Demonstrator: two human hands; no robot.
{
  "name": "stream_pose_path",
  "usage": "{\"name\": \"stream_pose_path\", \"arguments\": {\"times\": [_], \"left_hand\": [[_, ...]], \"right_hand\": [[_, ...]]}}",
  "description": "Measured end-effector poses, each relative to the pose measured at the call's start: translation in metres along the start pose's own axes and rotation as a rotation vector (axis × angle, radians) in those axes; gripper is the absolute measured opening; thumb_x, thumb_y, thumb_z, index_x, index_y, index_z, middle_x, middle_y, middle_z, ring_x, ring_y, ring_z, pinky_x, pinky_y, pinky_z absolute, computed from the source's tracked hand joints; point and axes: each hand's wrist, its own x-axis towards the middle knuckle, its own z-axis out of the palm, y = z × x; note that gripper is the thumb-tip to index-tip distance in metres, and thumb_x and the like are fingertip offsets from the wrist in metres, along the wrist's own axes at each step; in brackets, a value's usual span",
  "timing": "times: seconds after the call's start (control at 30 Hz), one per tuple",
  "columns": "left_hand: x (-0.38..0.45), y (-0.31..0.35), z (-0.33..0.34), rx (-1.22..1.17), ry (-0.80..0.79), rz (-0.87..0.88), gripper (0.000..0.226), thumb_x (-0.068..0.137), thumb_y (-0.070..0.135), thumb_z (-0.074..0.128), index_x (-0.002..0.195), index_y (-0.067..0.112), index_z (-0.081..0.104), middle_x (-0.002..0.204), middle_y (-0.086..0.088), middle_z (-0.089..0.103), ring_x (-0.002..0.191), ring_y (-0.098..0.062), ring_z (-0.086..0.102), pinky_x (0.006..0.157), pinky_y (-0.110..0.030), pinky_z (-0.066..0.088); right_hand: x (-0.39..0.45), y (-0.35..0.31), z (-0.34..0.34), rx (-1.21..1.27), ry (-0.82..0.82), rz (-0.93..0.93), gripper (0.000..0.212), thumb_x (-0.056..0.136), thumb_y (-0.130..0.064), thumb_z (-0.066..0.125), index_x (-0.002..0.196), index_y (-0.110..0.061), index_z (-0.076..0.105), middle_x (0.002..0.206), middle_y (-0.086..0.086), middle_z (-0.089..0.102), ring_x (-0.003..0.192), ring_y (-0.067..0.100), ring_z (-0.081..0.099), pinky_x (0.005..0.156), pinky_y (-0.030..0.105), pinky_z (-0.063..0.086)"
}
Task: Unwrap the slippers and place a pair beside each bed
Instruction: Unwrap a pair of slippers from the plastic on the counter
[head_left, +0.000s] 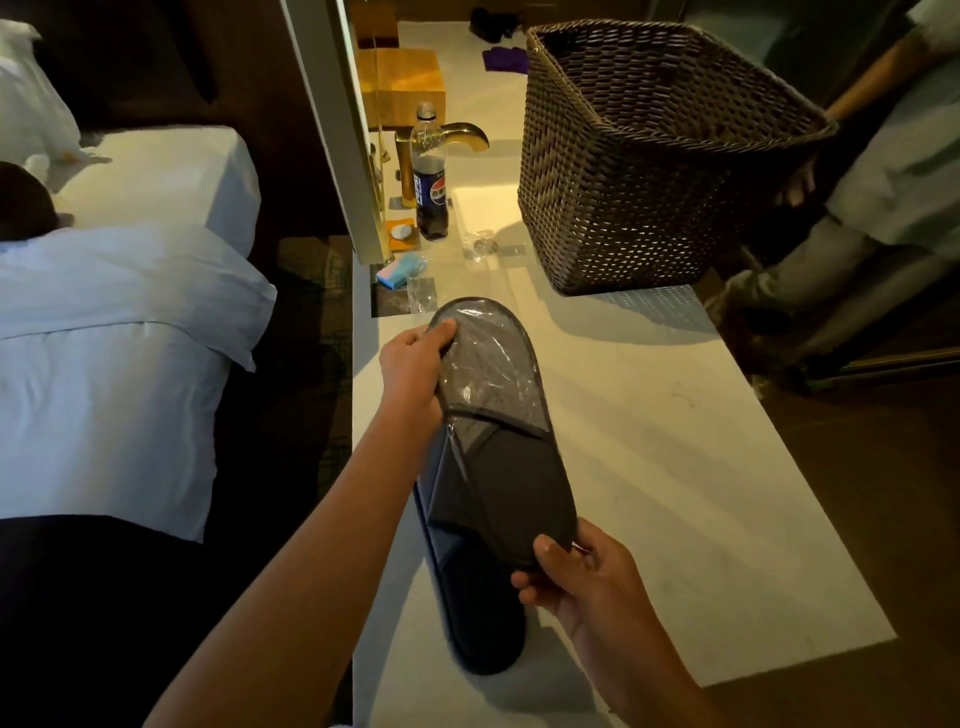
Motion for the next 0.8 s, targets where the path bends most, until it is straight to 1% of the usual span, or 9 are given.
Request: {"name": "stream_pose_path", "arguments": {"times": [0.1, 0.2, 0.3, 0.4, 0.47, 0.53, 0.6, 0.67, 0.8], "left_hand": [[0.017, 0.009, 0.006, -0.016, 0.022, -0.012, 0.016, 0.085, 0.015, 0.07, 0.097, 0.005, 0.07, 0.101, -0.019, 0.073, 0.089, -0.03, 0.073, 0.076, -0.046, 0.063], [0.028, 0.017, 0.009, -0.014, 0.034, 0.003, 0.006, 0.084, 0.011, 0.068, 0.089, 0.008, 0.068, 0.098, -0.015, 0.069, 0.088, -0.029, 0.068, 0.078, -0.046, 0.062], [0.026, 0.013, 0.011, -0.005, -0.002, -0.052, 0.019, 0.088, 0.022, 0.066, 0.102, 0.009, 0.07, 0.096, -0.013, 0.072, 0.088, -0.027, 0.07, 0.081, -0.044, 0.061], [0.028, -0.003, 0.005, 0.007, -0.012, -0.038, 0.022, 0.088, 0.027, 0.066, 0.103, 0.012, 0.071, 0.104, -0.014, 0.074, 0.1, -0.028, 0.071, 0.087, -0.047, 0.059], [0.028, -0.013, 0.002, 0.068, 0.006, -0.013, 0.02, 0.086, 0.027, 0.066, 0.097, 0.011, 0.071, 0.098, -0.013, 0.072, 0.096, -0.028, 0.068, 0.091, -0.05, 0.057], [0.025, -0.023, 0.002, 0.096, 0.017, -0.023, 0.013, 0.088, 0.023, 0.065, 0.09, 0.01, 0.069, 0.088, -0.01, 0.067, 0.085, -0.023, 0.064, 0.087, -0.046, 0.058], [0.021, -0.033, 0.006, 0.045, 0.016, -0.059, 0.012, 0.088, 0.016, 0.065, 0.078, 0.01, 0.068, 0.075, -0.006, 0.063, 0.074, -0.019, 0.059, 0.075, -0.041, 0.057], [0.023, -0.038, 0.011, 0.004, 0.045, -0.082, 0.018, 0.086, 0.01, 0.063, 0.069, 0.012, 0.065, 0.063, 0.0, 0.058, 0.064, -0.015, 0.054, 0.064, -0.034, 0.05], [0.043, -0.043, 0.014, 0.126, 0.086, -0.029, 0.007, 0.082, 0.001, 0.064, 0.081, 0.002, 0.071, 0.071, -0.004, 0.062, 0.067, -0.013, 0.056, 0.063, -0.025, 0.052]], "right_hand": [[-0.002, 0.003, -0.01, 0.011, -0.029, 0.009, 0.043, 0.074, -0.017, 0.071, 0.115, -0.005, 0.064, 0.099, 0.022, 0.075, 0.079, 0.037, 0.073, 0.072, 0.041, 0.059], [-0.002, 0.004, -0.018, 0.042, -0.066, 0.039, 0.042, 0.076, -0.013, 0.072, 0.116, -0.004, 0.063, 0.103, 0.024, 0.074, 0.085, 0.041, 0.074, 0.071, 0.04, 0.061], [0.004, 0.004, -0.02, 0.019, -0.054, 0.029, 0.042, 0.079, -0.014, 0.073, 0.118, -0.004, 0.062, 0.105, 0.025, 0.074, 0.089, 0.043, 0.073, 0.074, 0.041, 0.061], [0.014, 0.0, -0.017, -0.069, -0.022, 0.001, 0.029, 0.086, -0.016, 0.072, 0.114, -0.014, 0.067, 0.109, 0.014, 0.075, 0.1, 0.034, 0.073, 0.085, 0.046, 0.059], [0.022, -0.006, -0.013, -0.165, -0.006, -0.029, 0.02, 0.089, -0.02, 0.068, 0.109, -0.02, 0.07, 0.106, 0.007, 0.077, 0.102, 0.026, 0.072, 0.091, 0.049, 0.058], [0.03, -0.015, -0.009, -0.248, 0.02, -0.056, 0.017, 0.091, -0.027, 0.066, 0.107, -0.023, 0.071, 0.102, 0.004, 0.078, 0.097, 0.023, 0.074, 0.091, 0.05, 0.058], [0.039, -0.021, -0.006, -0.292, 0.055, -0.078, 0.015, 0.091, -0.029, 0.065, 0.104, -0.024, 0.071, 0.098, 0.003, 0.078, 0.093, 0.022, 0.075, 0.089, 0.052, 0.058], [0.045, -0.024, -0.005, -0.289, 0.075, -0.087, 0.013, 0.091, -0.026, 0.066, 0.103, -0.026, 0.071, 0.097, 0.004, 0.078, 0.091, 0.024, 0.075, 0.086, 0.054, 0.059], [0.051, -0.025, -0.012, -0.249, 0.084, -0.044, 0.018, 0.091, -0.022, 0.067, 0.106, -0.032, 0.067, 0.098, 0.006, 0.078, 0.088, 0.026, 0.076, 0.081, 0.053, 0.061]]}}
